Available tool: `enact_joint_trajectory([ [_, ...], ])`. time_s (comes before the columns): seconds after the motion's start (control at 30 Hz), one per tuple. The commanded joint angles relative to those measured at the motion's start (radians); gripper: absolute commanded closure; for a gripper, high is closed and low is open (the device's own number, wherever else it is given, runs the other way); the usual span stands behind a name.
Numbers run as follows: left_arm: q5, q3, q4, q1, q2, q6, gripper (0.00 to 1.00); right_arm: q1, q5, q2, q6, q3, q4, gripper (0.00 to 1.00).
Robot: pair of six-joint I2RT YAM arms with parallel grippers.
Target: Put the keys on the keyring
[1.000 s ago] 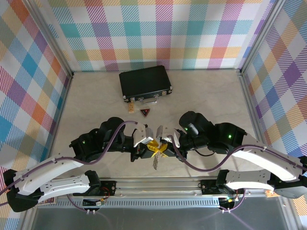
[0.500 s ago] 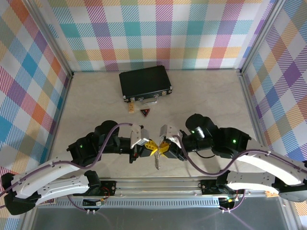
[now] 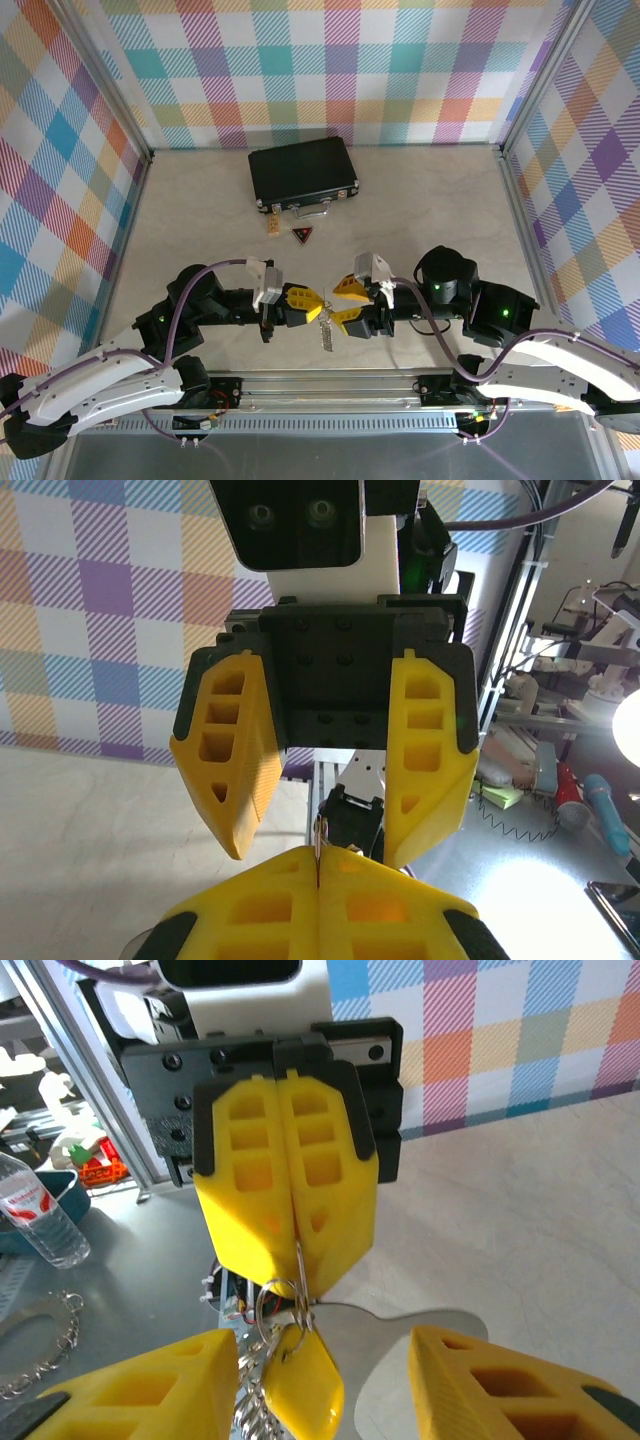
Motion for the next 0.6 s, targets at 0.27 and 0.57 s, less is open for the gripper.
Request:
enact_joint_trajectory([
  [0.27, 0.026, -0.011, 0.085, -0.003, -0.034, -0.018, 1.0, 0.005, 0.004, 0.014, 0.034, -0.004, 0.094, 0.62],
  [0.57, 0.036, -0.009, 0.076, -0.003, -0.028, -0.013, 1.0, 0.005, 0.029, 0.026, 0.03, 0.0, 0.077, 0.64],
])
